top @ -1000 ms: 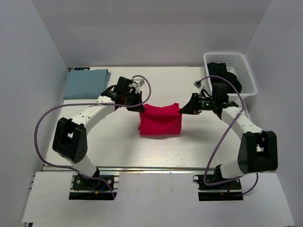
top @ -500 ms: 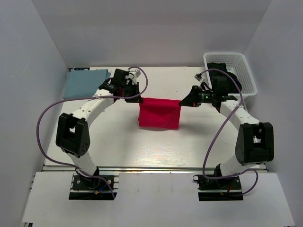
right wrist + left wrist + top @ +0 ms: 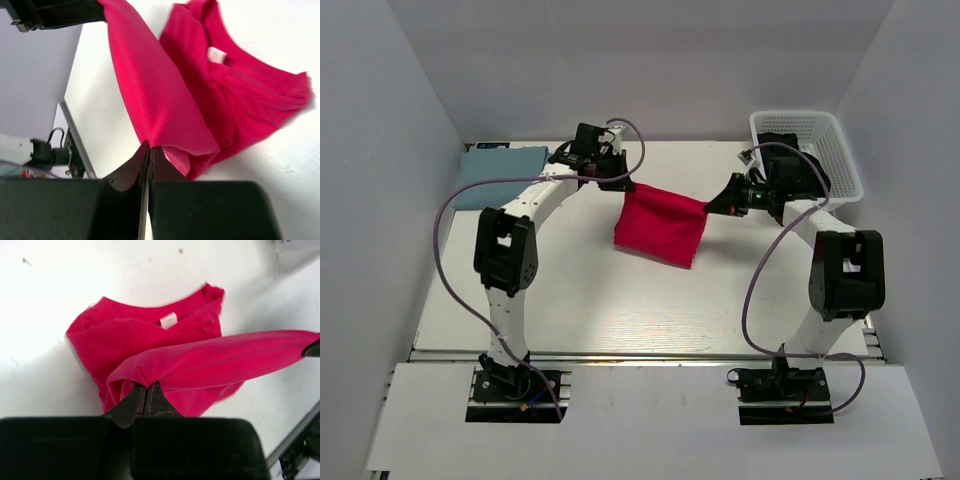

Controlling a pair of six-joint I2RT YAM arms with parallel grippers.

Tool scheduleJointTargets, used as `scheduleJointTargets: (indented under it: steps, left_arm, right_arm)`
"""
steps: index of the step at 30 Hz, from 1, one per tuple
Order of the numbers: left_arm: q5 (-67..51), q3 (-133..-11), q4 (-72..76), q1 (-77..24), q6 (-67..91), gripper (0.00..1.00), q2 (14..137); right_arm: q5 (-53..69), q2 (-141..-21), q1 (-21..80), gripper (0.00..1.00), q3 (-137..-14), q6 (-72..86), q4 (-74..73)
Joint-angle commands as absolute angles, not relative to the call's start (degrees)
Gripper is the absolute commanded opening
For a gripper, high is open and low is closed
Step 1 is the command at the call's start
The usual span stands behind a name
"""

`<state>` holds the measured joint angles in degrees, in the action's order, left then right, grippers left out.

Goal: Fold and stack the t-shirts
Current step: Fold the long partially folded tshirt into a neat square

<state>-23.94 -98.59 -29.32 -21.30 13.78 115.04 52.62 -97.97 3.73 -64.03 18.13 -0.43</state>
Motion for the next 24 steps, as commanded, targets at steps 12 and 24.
scheduleJointTargets:
  steps: [12,24]
  left_arm:
    - [-27.33,-115.66,-18.82,-20.13,11.25,1.00,131.48]
    - [-26.52,-107.33,-19.34,-22.06,9.58,1.00,123.32]
  right_arm:
    - [46.94,-116.54,-1.14,0.90,-73.99,26.20,12.48]
    - [40.16,-105.91,2.45,0.90,-72.53,16.44,0.09]
